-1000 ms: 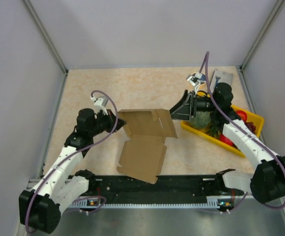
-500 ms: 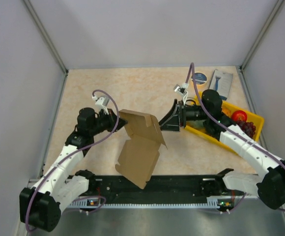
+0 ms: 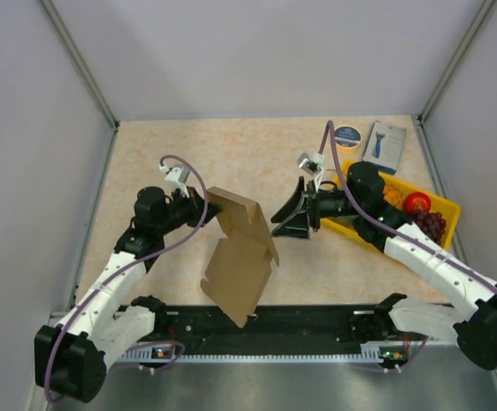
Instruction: Fold the paper box
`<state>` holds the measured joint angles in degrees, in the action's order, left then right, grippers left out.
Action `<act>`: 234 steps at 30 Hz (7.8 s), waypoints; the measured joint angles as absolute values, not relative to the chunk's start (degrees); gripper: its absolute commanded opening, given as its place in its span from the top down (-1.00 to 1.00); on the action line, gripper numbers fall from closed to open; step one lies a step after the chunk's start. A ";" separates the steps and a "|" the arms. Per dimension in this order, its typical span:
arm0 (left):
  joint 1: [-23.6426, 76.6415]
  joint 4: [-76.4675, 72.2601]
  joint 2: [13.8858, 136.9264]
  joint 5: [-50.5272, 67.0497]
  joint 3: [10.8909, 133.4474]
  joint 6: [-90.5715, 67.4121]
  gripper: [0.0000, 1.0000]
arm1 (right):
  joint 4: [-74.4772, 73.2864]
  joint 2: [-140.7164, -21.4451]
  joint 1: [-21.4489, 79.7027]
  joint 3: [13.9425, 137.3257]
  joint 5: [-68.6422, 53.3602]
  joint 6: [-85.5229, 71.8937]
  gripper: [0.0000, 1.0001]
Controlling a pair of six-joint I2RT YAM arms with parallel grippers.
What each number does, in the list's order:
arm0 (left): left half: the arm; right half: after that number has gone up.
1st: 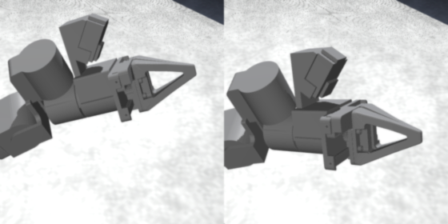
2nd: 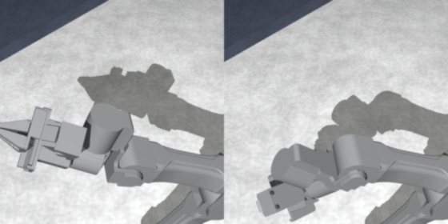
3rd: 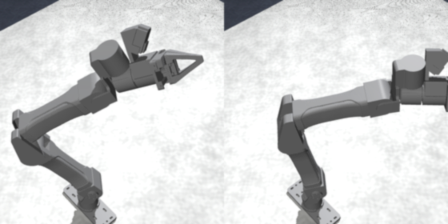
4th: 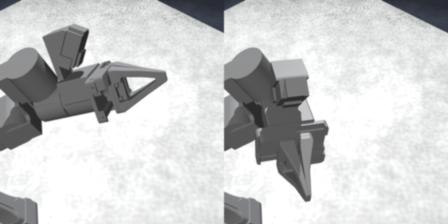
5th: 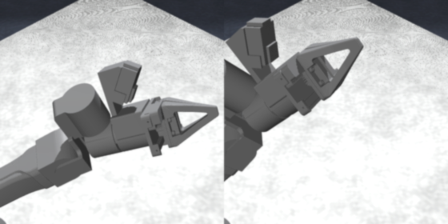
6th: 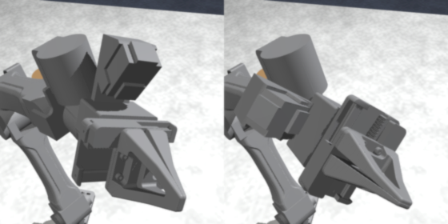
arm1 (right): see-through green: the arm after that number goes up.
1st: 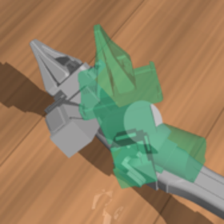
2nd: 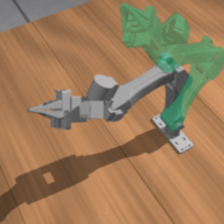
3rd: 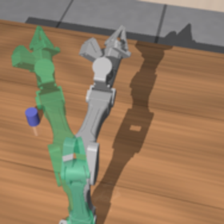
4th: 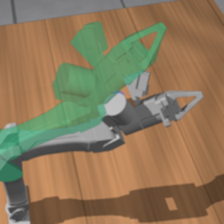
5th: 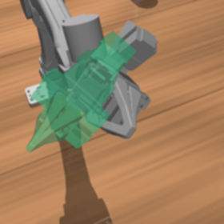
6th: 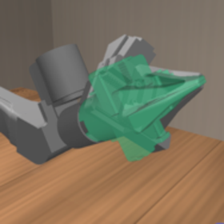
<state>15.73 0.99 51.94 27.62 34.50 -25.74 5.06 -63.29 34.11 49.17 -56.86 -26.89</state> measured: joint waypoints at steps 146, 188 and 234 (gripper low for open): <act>51.24 -64.90 78.28 -45.06 4.51 -11.79 1.00 | 9.43 -76.14 35.11 34.50 -14.83 -10.63 0.26; 52.97 -64.66 78.28 -48.05 5.04 -10.17 1.00 | 16.75 -73.67 43.62 31.53 -16.23 -3.46 -0.03; 54.19 -59.77 79.81 -52.58 8.51 -11.31 1.00 | 5.82 -73.23 26.20 36.77 -9.26 -8.71 0.01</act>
